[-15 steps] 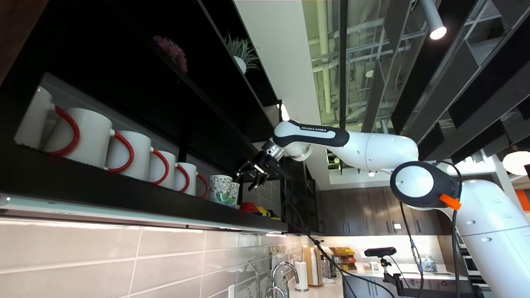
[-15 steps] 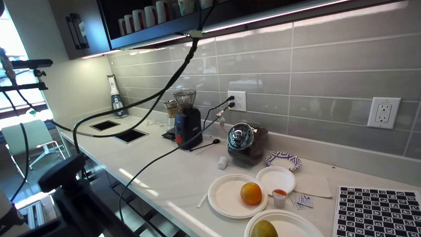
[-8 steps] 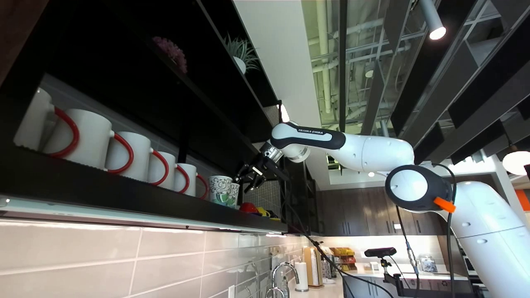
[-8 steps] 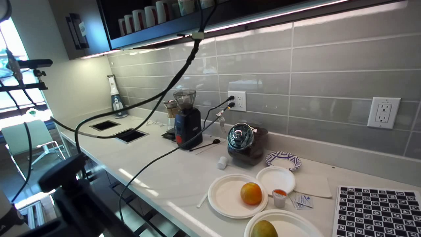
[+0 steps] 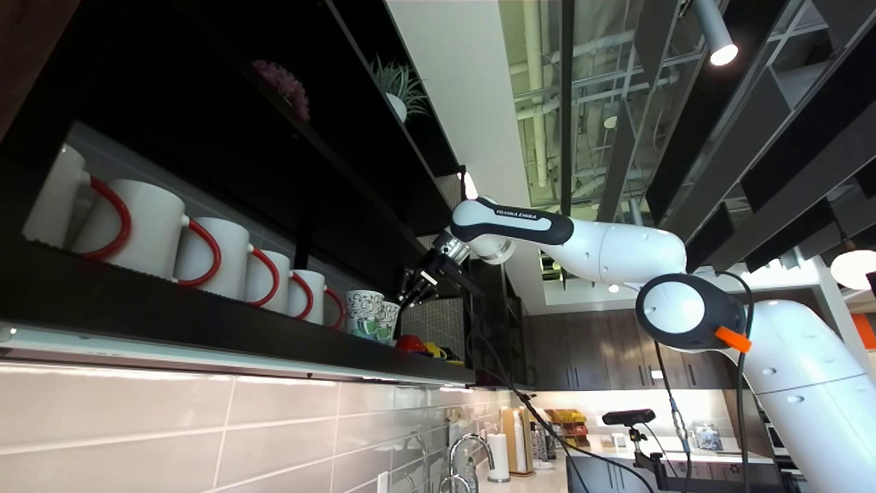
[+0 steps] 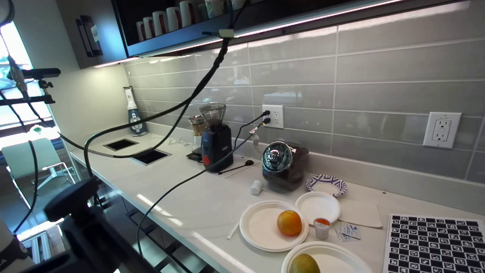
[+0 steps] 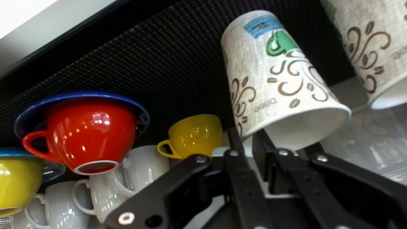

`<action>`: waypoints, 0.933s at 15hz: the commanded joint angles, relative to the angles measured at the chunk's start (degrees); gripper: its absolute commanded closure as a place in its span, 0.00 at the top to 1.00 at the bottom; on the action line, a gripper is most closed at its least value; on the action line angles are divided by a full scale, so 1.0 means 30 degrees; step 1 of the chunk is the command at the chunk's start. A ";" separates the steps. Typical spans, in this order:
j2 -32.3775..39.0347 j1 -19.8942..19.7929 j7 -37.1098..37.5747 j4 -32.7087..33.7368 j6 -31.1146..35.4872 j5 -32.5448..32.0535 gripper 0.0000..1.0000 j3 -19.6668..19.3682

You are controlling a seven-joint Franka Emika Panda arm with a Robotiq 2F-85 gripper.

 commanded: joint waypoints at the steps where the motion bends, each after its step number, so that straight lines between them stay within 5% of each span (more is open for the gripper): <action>1: 0.0484 -0.0311 0.0192 0.0987 -0.0690 0.0385 0.00 -0.0076; 14: -0.0376 -0.0415 0.0239 0.1324 0.0226 0.0216 0.01 -0.0269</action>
